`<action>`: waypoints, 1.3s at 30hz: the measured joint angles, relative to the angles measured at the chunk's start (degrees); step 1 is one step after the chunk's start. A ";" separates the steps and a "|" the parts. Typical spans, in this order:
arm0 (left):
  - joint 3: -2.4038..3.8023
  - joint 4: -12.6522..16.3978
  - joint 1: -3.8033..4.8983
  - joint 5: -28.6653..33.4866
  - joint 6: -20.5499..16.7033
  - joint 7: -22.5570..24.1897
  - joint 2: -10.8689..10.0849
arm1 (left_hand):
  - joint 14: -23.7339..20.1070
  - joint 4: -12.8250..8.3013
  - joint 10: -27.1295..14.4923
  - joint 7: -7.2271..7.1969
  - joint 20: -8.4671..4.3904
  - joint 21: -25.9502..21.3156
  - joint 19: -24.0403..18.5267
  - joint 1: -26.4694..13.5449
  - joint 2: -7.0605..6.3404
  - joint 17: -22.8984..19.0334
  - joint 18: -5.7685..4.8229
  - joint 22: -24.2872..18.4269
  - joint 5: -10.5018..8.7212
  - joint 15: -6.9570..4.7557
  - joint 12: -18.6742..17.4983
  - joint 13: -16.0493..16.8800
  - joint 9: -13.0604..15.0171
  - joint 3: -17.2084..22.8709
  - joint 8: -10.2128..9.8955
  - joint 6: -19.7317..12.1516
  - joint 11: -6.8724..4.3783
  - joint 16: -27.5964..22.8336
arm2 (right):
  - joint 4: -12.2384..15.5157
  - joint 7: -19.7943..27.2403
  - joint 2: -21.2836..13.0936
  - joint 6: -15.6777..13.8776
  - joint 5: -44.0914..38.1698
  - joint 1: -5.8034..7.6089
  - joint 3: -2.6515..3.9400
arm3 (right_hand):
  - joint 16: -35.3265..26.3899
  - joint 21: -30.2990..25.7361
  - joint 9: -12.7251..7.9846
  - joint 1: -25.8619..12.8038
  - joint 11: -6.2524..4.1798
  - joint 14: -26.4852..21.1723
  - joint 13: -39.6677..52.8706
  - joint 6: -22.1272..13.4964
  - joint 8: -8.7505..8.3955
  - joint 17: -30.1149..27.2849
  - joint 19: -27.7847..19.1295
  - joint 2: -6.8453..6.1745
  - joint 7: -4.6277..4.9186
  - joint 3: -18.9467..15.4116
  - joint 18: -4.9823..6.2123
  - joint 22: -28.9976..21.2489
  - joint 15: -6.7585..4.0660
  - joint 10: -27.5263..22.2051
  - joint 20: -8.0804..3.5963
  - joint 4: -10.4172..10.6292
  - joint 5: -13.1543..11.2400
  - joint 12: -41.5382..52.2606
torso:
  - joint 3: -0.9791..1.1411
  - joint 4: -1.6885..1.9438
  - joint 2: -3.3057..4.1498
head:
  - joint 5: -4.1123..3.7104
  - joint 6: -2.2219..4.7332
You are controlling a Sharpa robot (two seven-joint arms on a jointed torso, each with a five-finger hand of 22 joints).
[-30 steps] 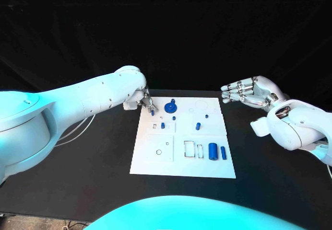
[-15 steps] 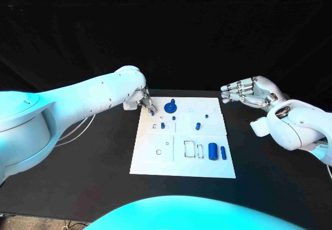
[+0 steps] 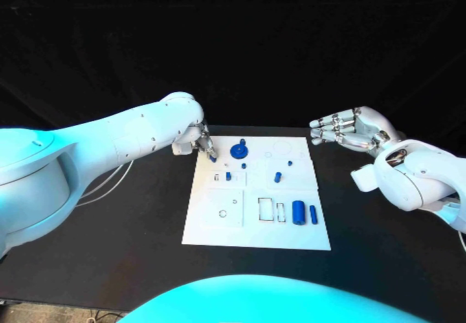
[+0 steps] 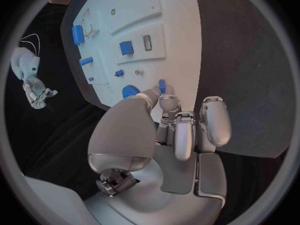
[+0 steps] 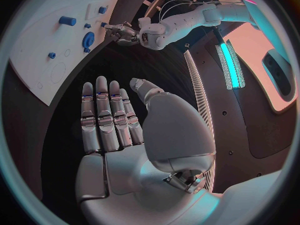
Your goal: Assemble the parts on the task board
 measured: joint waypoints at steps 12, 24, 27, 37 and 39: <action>0.05 4.09 0.01 5.61 -1.63 -0.06 -3.81 | 0.00 -1.87 0.93 0.17 0.20 0.00 0.20 -4.19 -2.76 0.00 0.00 0.43 0.11 0.01 -0.21 -0.47 1.66 7.00 1.60 -0.17 -0.33 0.22 | 0.03 0.01 -0.17 0.01 0.00 0.00 -0.02 | 0.00 0.00 0.00 0.00 0.00 0.00 0.00 0.00 0.00 -0.05 0.00 0.00 0.00 0.00 0.00 -0.11 0.00 0.00 0.00 0.00 0.00 0.00 | 0.01 0.09 -0.07 | 0.09 0.00; 0.21 15.18 0.10 10.49 -7.23 -0.15 -10.44 | 0.19 -3.50 1.85 0.15 0.00 0.61 0.83 -6.12 -5.09 0.00 0.01 1.28 0.10 -0.18 -1.16 -1.06 3.08 9.57 3.45 -0.15 -0.84 0.22 | 0.02 0.01 -0.37 0.01 0.00 0.00 -0.01 | 0.00 0.00 0.00 0.00 0.00 0.00 0.01 0.00 0.00 -0.05 0.00 0.00 0.00 0.00 0.00 -0.11 0.00 0.00 0.00 0.00 0.00 0.00 | 0.03 0.15 -0.09 | 0.24 0.00; 0.21 17.69 0.02 10.10 -8.84 0.09 -11.74 | -0.01 -3.77 2.42 -0.03 -0.20 1.04 1.03 -6.14 -5.72 0.00 0.01 1.80 0.10 -0.40 -0.75 -0.72 3.31 9.84 3.55 0.05 -1.00 0.22 | 0.00 0.01 -0.40 0.01 0.01 0.00 -0.01 | 0.00 0.00 0.00 0.00 0.00 0.00 0.01 0.00 0.00 -0.05 0.00 0.00 0.00 0.00 0.00 -0.11 0.00 0.00 0.00 0.00 0.00 0.00 | 0.01 0.14 -0.09 | 0.31 0.00; 0.06 23.83 -2.38 5.29 -13.74 0.95 -14.55 | -0.01 -4.25 3.51 -0.33 -0.41 1.70 1.65 -6.49 -6.65 0.00 0.01 2.44 0.09 -0.40 -0.06 0.03 3.34 10.32 4.09 0.37 -1.27 0.22 | -0.03 0.01 -0.50 0.01 0.01 0.00 -0.01 | 0.00 0.00 0.00 0.00 0.00 0.00 0.01 0.01 0.00 -0.08 0.00 0.00 -0.01 0.00 0.00 -0.12 0.00 0.00 0.00 0.00 0.13 0.00 | 0.01 0.20 -0.08 | 0.43 0.00; 0.04 24.71 -2.82 4.38 -14.50 0.92 -14.83 | -0.01 -4.28 3.54 -0.33 -0.41 1.70 1.65 -6.50 -6.66 0.00 0.00 2.44 0.08 -0.40 -0.06 0.03 3.33 10.35 4.10 0.37 -1.29 0.22 | -0.03 0.01 -0.52 0.00 0.01 0.00 -0.01 | 0.00 0.00 0.00 0.00 0.00 0.00 0.01 0.01 0.00 -0.13 0.00 0.00 -0.01 0.00 0.00 -0.19 0.00 0.00 0.00 0.00 0.34 0.00 | -0.03 0.21 -0.07 | 0.43 0.00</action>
